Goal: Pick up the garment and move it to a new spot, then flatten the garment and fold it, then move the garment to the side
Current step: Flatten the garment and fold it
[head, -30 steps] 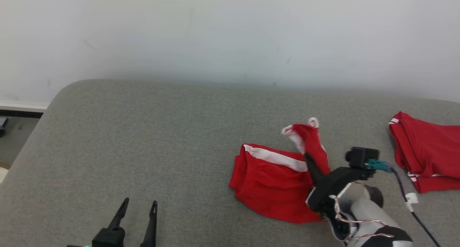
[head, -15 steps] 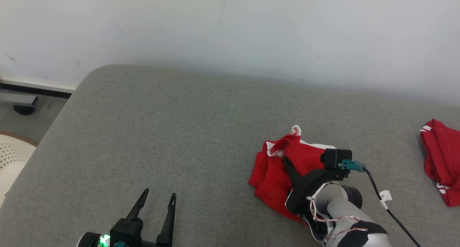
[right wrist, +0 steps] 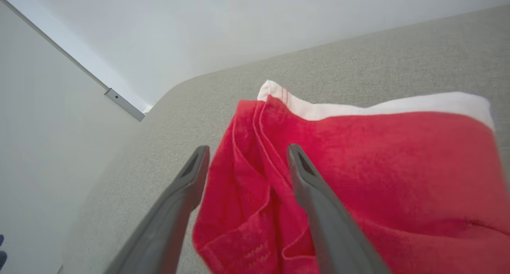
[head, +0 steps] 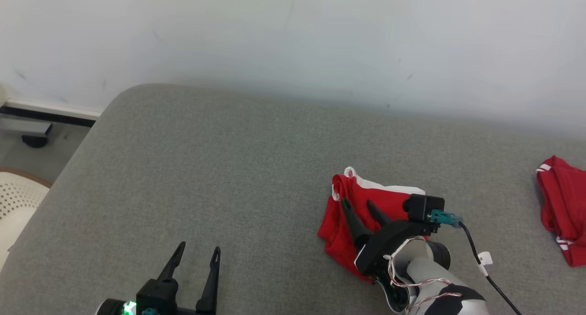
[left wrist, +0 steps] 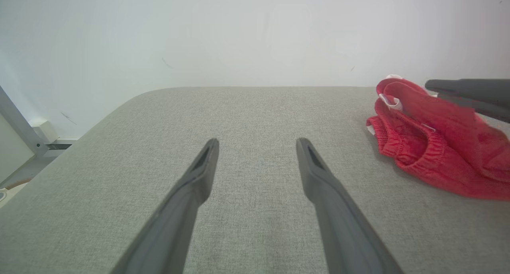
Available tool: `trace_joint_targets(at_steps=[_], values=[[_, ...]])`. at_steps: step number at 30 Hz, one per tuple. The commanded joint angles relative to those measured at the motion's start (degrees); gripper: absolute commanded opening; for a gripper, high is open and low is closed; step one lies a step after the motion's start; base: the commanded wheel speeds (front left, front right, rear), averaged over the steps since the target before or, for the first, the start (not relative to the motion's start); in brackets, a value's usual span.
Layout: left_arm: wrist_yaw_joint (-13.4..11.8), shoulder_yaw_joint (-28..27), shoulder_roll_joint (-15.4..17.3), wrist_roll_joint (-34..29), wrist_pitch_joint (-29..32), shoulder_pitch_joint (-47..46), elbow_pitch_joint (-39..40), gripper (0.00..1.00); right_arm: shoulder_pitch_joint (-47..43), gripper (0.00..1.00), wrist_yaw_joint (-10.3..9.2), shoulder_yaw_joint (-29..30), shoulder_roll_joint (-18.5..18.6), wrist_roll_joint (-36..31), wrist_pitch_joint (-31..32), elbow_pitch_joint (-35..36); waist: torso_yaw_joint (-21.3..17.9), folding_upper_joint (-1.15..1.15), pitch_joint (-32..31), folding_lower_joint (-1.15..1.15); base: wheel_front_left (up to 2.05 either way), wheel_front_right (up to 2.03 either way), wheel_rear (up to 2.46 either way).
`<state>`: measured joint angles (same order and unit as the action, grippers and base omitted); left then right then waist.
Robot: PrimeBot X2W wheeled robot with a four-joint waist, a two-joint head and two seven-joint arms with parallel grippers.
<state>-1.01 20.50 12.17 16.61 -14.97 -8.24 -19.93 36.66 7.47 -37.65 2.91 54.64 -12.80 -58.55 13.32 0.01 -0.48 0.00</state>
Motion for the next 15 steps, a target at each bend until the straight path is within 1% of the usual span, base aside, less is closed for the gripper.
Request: trace_joint_targets(at_steps=[1, 3, 6, 8, 11, 14, 15], values=[[0.1, -0.2, 0.0, 0.2, -0.3, 0.8, 0.0, 1.00, 1.0, 1.00, 0.02, 0.1, 0.0, 0.2, -0.8, 0.5, -0.7, -0.01, -0.8, 0.00, 0.00, 0.00, 0.00], [-0.1, -0.7, 0.2, 0.3, -0.3, 1.4, 0.3, 1.00, 1.1, 1.00, 0.02, 0.8, 1.2, 0.2, -1.7, 1.7, -1.3, -0.01, -1.1, 0.00, 0.00, 0.00, 0.00], [-0.5, -1.4, 0.4, 0.4, -0.3, 2.0, 1.2, 1.00, 0.4, 1.00, 0.02, 2.4, 4.5, -0.7, -2.4, 4.7, -2.2, -0.01, -1.2, 0.00, 0.00, 0.00, 0.00], [-0.6, -1.7, 0.6, 0.4, -0.2, 2.6, 1.6, 1.00, -0.1, 1.00, 0.02, 5.5, 7.2, -2.1, -2.4, 7.6, -2.8, -0.01, -1.2, 0.00, 0.00, 0.00, 0.00], [-0.9, -2.3, 0.8, 0.4, -0.3, 3.3, 2.2, 1.00, -3.1, 1.00, 0.02, 11.1, 10.1, -5.5, -2.3, 11.4, -3.3, -0.01, -1.1, 0.00, 0.00, 0.00, 0.00], [-1.1, -2.8, 1.0, 0.2, -0.3, 3.9, 2.8, 1.00, -6.2, 1.00, 0.02, 16.1, 12.6, -10.9, -2.3, 13.2, -3.4, -0.01, -0.9, 0.00, 0.00, 0.00, 0.00], [-1.3, -2.9, 1.0, 0.1, -0.3, 3.8, 3.0, 1.00, -7.2, 0.98, 0.02, 17.4, 12.9, -12.9, -2.3, 13.6, -3.4, -0.01, -0.8, 0.00, 0.00, 0.00, 0.00]])
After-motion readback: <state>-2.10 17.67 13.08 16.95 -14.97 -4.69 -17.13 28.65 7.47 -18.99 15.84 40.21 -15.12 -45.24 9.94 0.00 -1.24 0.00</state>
